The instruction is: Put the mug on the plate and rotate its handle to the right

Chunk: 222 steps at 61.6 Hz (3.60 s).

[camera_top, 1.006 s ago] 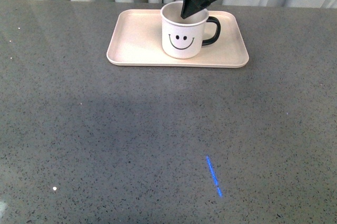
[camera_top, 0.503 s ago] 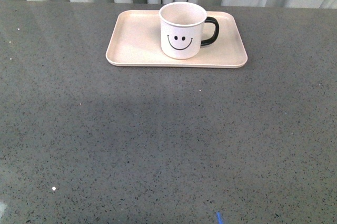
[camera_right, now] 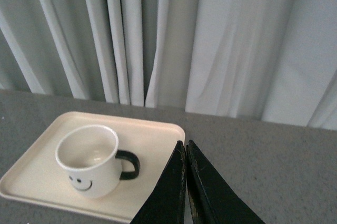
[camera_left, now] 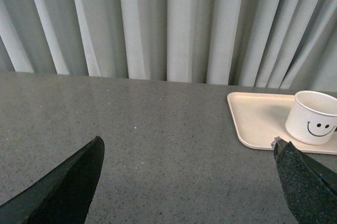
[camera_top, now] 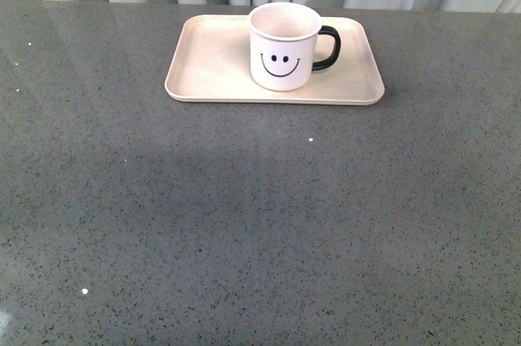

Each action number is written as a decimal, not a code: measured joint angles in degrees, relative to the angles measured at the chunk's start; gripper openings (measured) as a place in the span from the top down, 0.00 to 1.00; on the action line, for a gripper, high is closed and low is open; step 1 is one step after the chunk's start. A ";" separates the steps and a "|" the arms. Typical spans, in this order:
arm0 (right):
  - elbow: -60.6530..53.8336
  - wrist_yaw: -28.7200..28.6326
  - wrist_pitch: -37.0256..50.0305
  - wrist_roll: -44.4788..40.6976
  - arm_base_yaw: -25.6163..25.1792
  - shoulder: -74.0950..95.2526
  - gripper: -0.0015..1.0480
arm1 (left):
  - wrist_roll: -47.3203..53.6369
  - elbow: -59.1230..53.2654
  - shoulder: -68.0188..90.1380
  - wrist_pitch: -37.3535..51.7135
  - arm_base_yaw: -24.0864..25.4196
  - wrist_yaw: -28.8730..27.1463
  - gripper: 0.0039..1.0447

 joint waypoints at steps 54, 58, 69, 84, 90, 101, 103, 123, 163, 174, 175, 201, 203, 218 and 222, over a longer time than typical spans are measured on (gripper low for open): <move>-26.51 -3.04 -7.06 0.02 -3.37 -32.59 0.98 | 0.00 0.00 0.00 0.00 0.00 0.00 0.09; -26.67 -3.02 -9.66 0.02 -3.37 -35.82 0.98 | 0.00 0.00 0.00 0.00 0.00 0.00 0.09; -26.71 -3.04 -15.69 0.02 -3.37 -42.64 0.98 | 0.00 0.00 0.00 0.02 0.00 0.00 0.09; -26.75 -3.04 -23.96 0.02 -3.37 -51.69 0.98 | 0.00 0.00 0.00 0.02 0.00 0.00 0.09; -26.75 -3.04 -26.64 0.02 -3.37 -54.62 0.98 | 0.00 0.00 0.00 0.00 0.00 0.00 0.09; -26.75 -3.04 -31.21 0.02 -3.37 -59.32 0.98 | 0.00 0.00 0.00 0.02 0.00 0.00 0.09; -26.75 -3.04 -31.91 0.02 -3.37 -60.11 0.98 | 0.00 0.00 0.00 0.00 0.00 0.00 0.09; -26.75 -3.04 -38.62 0.02 -3.37 -66.86 0.98 | 0.00 0.00 0.00 0.00 0.00 0.00 0.09; -26.75 -3.15 -52.26 0.02 -3.37 -80.19 0.92 | 0.00 0.00 0.00 0.02 0.00 -0.02 0.09; -26.75 -3.15 -52.28 0.02 -3.37 -80.24 0.65 | 0.00 0.00 0.00 0.00 0.00 0.00 0.09; -26.75 -3.15 -52.30 0.02 -3.37 -80.24 0.62 | 0.00 0.00 0.00 0.00 0.00 0.00 0.09; -26.75 -3.15 -52.30 0.04 -3.37 -80.26 0.09 | 0.00 0.00 0.00 0.00 0.00 0.00 0.09; -26.75 -3.15 -52.30 0.04 -3.37 -80.26 0.09 | 0.00 0.00 0.00 0.00 0.00 0.00 0.09; -26.75 -3.15 -52.33 0.04 -3.37 -80.26 0.09 | 0.00 0.00 0.00 0.00 0.00 0.00 0.09; -26.75 -3.15 -52.33 0.04 -3.37 -80.26 0.09 | 0.00 0.00 0.00 0.00 0.00 0.00 0.09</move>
